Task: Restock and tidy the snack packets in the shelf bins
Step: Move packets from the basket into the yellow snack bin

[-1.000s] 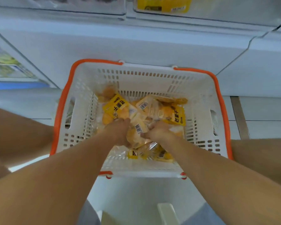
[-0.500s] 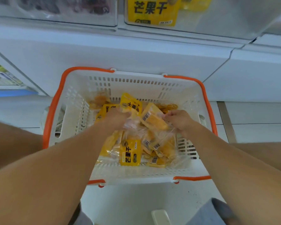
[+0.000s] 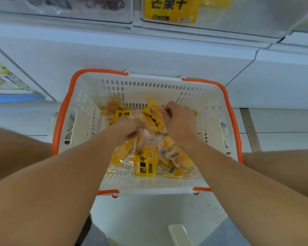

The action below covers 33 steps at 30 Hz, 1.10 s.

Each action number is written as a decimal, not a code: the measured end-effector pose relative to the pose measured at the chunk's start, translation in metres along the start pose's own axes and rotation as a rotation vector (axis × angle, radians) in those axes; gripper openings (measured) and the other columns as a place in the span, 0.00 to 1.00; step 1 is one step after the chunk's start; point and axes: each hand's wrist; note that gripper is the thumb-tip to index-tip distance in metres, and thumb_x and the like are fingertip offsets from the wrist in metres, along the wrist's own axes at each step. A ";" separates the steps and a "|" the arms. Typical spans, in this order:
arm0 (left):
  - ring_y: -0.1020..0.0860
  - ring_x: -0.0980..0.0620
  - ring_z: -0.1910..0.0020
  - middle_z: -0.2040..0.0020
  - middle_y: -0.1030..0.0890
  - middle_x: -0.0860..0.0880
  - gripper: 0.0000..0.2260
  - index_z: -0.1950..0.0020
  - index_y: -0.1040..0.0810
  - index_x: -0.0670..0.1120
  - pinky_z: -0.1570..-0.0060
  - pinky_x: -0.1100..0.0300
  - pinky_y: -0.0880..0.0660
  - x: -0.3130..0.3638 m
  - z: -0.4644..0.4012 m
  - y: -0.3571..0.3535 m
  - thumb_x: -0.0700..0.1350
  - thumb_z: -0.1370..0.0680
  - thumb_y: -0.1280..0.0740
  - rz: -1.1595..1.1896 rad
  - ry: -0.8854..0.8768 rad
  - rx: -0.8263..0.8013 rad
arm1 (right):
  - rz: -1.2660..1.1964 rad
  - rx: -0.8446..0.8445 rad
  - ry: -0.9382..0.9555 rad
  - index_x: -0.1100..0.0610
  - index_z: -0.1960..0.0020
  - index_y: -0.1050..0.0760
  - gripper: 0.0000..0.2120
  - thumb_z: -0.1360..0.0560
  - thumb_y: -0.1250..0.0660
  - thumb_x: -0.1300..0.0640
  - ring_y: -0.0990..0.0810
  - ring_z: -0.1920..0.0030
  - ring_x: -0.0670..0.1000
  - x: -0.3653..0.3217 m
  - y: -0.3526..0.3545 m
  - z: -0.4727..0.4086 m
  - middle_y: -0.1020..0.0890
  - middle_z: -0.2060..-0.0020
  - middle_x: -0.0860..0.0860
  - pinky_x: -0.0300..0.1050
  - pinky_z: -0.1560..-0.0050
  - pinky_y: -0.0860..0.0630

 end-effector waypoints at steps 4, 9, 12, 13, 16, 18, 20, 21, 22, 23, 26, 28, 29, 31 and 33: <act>0.19 0.45 0.57 0.52 0.19 0.42 0.09 0.40 0.27 0.41 0.56 0.49 0.18 0.002 0.006 0.001 0.43 0.19 0.36 0.291 0.104 -0.135 | -0.336 -0.336 -0.093 0.55 0.60 0.20 0.06 0.24 0.29 0.60 0.18 0.54 0.48 -0.010 -0.021 0.007 0.15 0.53 0.50 0.43 0.54 0.24; 0.17 0.40 0.62 0.52 0.18 0.36 0.12 0.34 0.34 0.40 0.57 0.47 0.19 -0.004 0.007 0.001 0.42 0.16 0.42 0.340 0.152 -0.139 | -0.570 -0.326 -0.362 0.56 0.43 0.23 0.15 0.27 0.28 0.67 0.18 0.53 0.53 0.020 -0.042 0.018 0.20 0.44 0.49 0.49 0.55 0.19; 0.16 0.38 0.54 0.54 0.16 0.33 0.12 0.34 0.35 0.40 0.52 0.45 0.19 -0.005 0.006 -0.003 0.43 0.16 0.42 0.304 0.184 -0.149 | -0.458 -0.360 -0.418 0.53 0.32 0.28 0.29 0.29 0.22 0.58 0.24 0.48 0.46 0.036 -0.048 0.014 0.23 0.43 0.45 0.40 0.52 0.27; 0.16 0.38 0.52 0.52 0.17 0.32 0.12 0.34 0.35 0.40 0.50 0.44 0.19 -0.005 0.004 -0.003 0.43 0.16 0.42 0.287 0.191 -0.163 | -0.423 -0.361 -0.448 0.52 0.31 0.29 0.33 0.32 0.20 0.53 0.23 0.45 0.47 0.037 -0.052 0.012 0.23 0.42 0.45 0.43 0.46 0.26; 0.16 0.39 0.52 0.44 0.19 0.33 0.14 0.33 0.34 0.39 0.48 0.42 0.19 -0.008 0.000 -0.004 0.42 0.17 0.40 0.243 0.192 -0.180 | -0.336 -0.380 -0.498 0.50 0.27 0.33 0.45 0.39 0.19 0.43 0.23 0.36 0.56 0.035 -0.066 0.008 0.25 0.35 0.52 0.57 0.39 0.22; 0.16 0.38 0.50 0.41 0.20 0.35 0.16 0.34 0.31 0.43 0.49 0.41 0.19 -0.008 -0.002 -0.005 0.45 0.19 0.35 0.226 0.174 -0.203 | -0.411 -0.362 -0.560 0.51 0.28 0.34 0.44 0.38 0.18 0.43 0.23 0.37 0.58 0.030 -0.068 0.003 0.26 0.35 0.53 0.59 0.41 0.21; 0.16 0.39 0.47 0.42 0.18 0.37 0.19 0.38 0.24 0.45 0.47 0.41 0.20 -0.007 -0.001 -0.006 0.49 0.25 0.26 0.187 0.138 -0.251 | -0.498 -0.339 -0.663 0.51 0.29 0.33 0.43 0.39 0.19 0.41 0.20 0.43 0.59 0.024 -0.066 -0.001 0.24 0.39 0.53 0.58 0.51 0.17; 0.16 0.41 0.46 0.43 0.17 0.39 0.22 0.39 0.21 0.44 0.46 0.42 0.20 -0.007 -0.001 -0.006 0.49 0.29 0.22 0.137 0.118 -0.271 | -0.538 -0.347 -0.722 0.52 0.30 0.33 0.43 0.38 0.20 0.39 0.18 0.47 0.59 0.022 -0.065 -0.003 0.23 0.40 0.53 0.57 0.55 0.16; 0.16 0.43 0.46 0.43 0.17 0.40 0.24 0.40 0.20 0.42 0.46 0.44 0.19 -0.008 0.000 -0.006 0.48 0.32 0.20 0.079 0.098 -0.280 | -0.597 -0.366 -0.794 0.54 0.31 0.31 0.41 0.37 0.21 0.39 0.17 0.50 0.58 0.020 -0.064 -0.005 0.21 0.42 0.54 0.54 0.59 0.15; 0.16 0.45 0.46 0.43 0.17 0.41 0.25 0.40 0.20 0.40 0.48 0.47 0.19 -0.010 0.000 -0.006 0.46 0.33 0.19 0.019 0.074 -0.274 | -0.692 -0.395 -0.870 0.57 0.33 0.29 0.38 0.35 0.22 0.40 0.16 0.53 0.57 0.020 -0.064 -0.006 0.18 0.45 0.56 0.51 0.63 0.16; 0.18 0.44 0.45 0.44 0.17 0.42 0.21 0.42 0.20 0.41 0.51 0.51 0.18 -0.019 -0.001 -0.007 0.38 0.33 0.20 -0.179 -0.006 -0.235 | -0.922 -0.524 -1.000 0.63 0.43 0.24 0.17 0.22 0.29 0.50 0.17 0.64 0.56 0.016 -0.056 -0.007 0.14 0.60 0.59 0.43 0.69 0.21; 0.17 0.43 0.47 0.43 0.19 0.43 0.25 0.40 0.24 0.43 0.51 0.49 0.18 -0.024 0.000 -0.009 0.36 0.34 0.19 -0.228 -0.006 -0.224 | -0.957 -0.575 -1.023 0.62 0.44 0.24 0.13 0.20 0.32 0.52 0.18 0.68 0.54 0.016 -0.048 -0.007 0.16 0.63 0.58 0.42 0.71 0.23; 0.16 0.43 0.49 0.44 0.19 0.43 0.28 0.38 0.27 0.43 0.51 0.47 0.18 -0.026 -0.001 -0.010 0.36 0.34 0.19 -0.225 -0.002 -0.214 | -0.953 -0.603 -1.024 0.61 0.42 0.25 0.13 0.20 0.32 0.53 0.19 0.69 0.53 0.019 -0.045 -0.008 0.17 0.64 0.57 0.41 0.73 0.23; 0.14 0.44 0.56 0.49 0.16 0.41 0.29 0.32 0.30 0.39 0.51 0.46 0.18 -0.026 -0.004 -0.012 0.35 0.30 0.23 -0.209 -0.016 -0.192 | -0.792 -0.617 -0.960 0.61 0.41 0.24 0.14 0.21 0.30 0.54 0.17 0.68 0.53 0.024 -0.035 -0.011 0.16 0.64 0.57 0.42 0.71 0.20; 0.15 0.45 0.61 0.52 0.16 0.40 0.32 0.25 0.36 0.41 0.59 0.53 0.16 -0.021 -0.006 -0.009 0.33 0.26 0.27 -0.197 -0.036 -0.127 | -0.420 -0.598 -0.798 0.62 0.47 0.22 0.14 0.25 0.25 0.53 0.15 0.64 0.54 0.036 -0.022 -0.017 0.14 0.59 0.58 0.47 0.62 0.16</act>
Point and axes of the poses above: each hand's wrist, its own z-axis away from the middle knuckle, its own y-axis out of the back of the hand, x = y × z
